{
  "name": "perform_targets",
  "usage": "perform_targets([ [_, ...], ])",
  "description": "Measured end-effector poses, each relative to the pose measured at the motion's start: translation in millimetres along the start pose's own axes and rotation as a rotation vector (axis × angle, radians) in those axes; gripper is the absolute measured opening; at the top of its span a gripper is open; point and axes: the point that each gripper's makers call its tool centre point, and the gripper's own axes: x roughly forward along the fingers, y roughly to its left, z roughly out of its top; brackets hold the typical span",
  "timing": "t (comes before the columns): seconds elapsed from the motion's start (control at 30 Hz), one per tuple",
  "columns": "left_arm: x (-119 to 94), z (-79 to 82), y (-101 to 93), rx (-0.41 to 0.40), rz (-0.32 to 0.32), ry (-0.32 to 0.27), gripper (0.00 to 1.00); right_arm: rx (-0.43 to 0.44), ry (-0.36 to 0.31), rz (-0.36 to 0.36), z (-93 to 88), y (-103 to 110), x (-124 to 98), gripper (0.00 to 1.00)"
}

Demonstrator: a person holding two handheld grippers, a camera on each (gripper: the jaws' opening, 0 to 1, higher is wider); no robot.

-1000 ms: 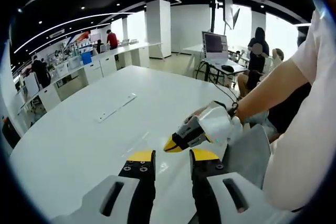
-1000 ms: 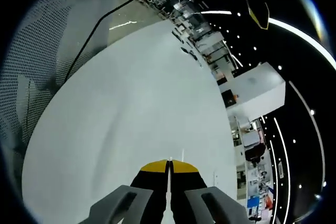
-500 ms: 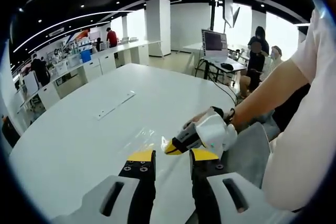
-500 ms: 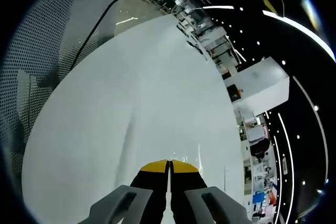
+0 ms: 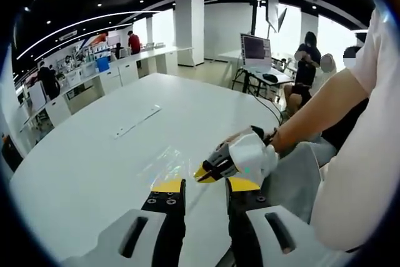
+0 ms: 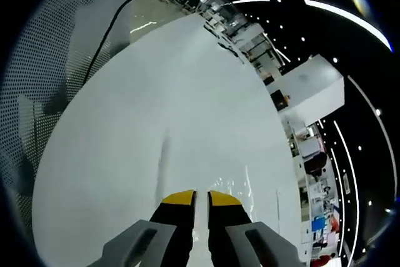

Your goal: Arrange the food packaging bags into a neat stack by flattening each bag and aligning their edges.

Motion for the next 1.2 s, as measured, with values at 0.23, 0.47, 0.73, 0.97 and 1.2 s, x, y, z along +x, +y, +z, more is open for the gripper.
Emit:
perform_targets([
  [0.23,-1.3,-8.3,-1.6,-0.011,-0.002,0.004,0.23,0.037,-0.001,0.028,1.6,7.5,-0.5,0.1],
  [0.47,-4.5,-14.7,-3.1,-0.022,0.004,0.002,0.22,0.08,0.006,0.043,-0.2,12.2,-4.9,0.19],
  [0.73,-3.7,-24.7,-7.3,-0.032,0.003,-0.004,0.22,0.212,-0.029,0.006,5.1,7.3,-29.9,0.28],
  [0.97,-1.2,-39.6,-9.3,-0.054,0.005,-0.013,0.23,0.354,-0.034,-0.009,3.8,11.9,-51.7,0.31],
  [1.2,1.3,-64.3,-10.5,-0.09,0.025,-0.028,0.24,0.519,-0.081,-0.048,13.1,7.1,-77.0,0.38],
])
